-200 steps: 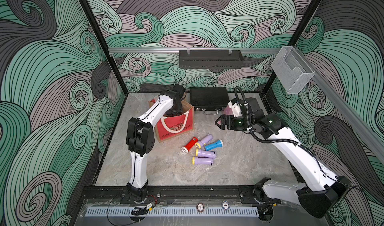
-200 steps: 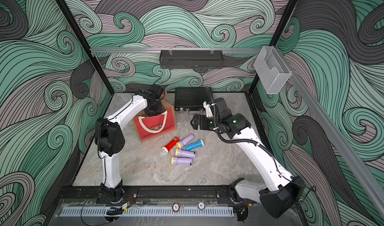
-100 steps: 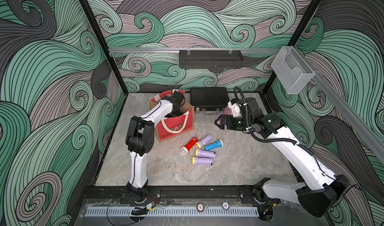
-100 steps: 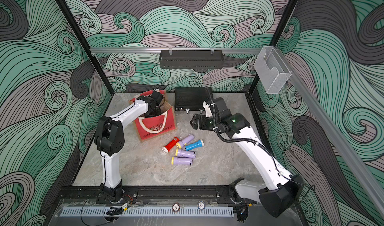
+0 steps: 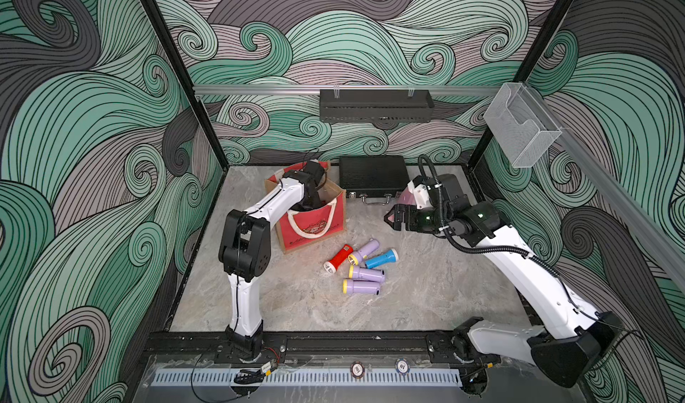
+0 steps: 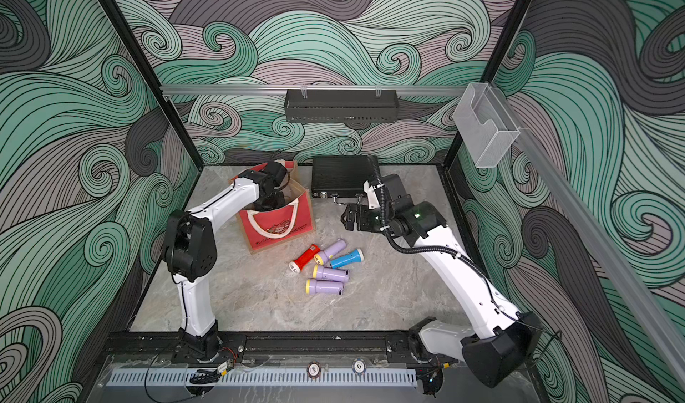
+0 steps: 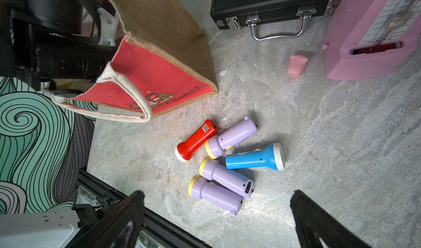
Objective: Put the flashlights into the tote bags
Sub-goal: Place the flashlight in the canvas bag.
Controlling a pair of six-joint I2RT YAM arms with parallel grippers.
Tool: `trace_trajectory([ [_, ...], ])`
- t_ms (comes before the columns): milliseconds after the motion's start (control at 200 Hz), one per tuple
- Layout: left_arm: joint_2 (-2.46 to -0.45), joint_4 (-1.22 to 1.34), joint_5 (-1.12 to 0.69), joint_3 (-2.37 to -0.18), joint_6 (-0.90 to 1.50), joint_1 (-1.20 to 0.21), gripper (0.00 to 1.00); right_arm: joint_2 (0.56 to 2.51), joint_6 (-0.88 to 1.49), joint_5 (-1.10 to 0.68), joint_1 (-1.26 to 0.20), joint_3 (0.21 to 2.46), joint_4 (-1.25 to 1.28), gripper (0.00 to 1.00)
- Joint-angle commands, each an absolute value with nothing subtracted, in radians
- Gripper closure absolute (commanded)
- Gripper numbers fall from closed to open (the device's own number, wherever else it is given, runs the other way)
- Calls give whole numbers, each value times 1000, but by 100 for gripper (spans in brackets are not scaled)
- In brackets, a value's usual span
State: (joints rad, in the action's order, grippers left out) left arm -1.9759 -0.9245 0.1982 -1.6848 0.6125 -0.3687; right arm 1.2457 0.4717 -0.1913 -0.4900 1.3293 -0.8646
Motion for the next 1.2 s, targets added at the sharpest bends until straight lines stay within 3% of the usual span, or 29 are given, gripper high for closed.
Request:
trace_trajectory([
  [0, -1888, -955, 210, -1688, 611, -361, 42, 1231, 479, -181, -476, 1308, -882, 0],
  [270, -1762, -957, 201, -1677, 618, -363, 15, 1288, 450, -203, -476, 1334, -943, 0],
  [415, -1680, -938, 149, -1656, 590, -364, 5, 1295, 480, -172, -474, 1315, -968, 0],
  [926, -1432, -860, 12, -1566, 434, -459, 1, 1303, 581, -140, -468, 1137, -1018, 0],
  [1196, -1285, -686, -93, -1418, 427, -526, 1, 1361, 585, -124, -469, 1110, -1005, 0],
])
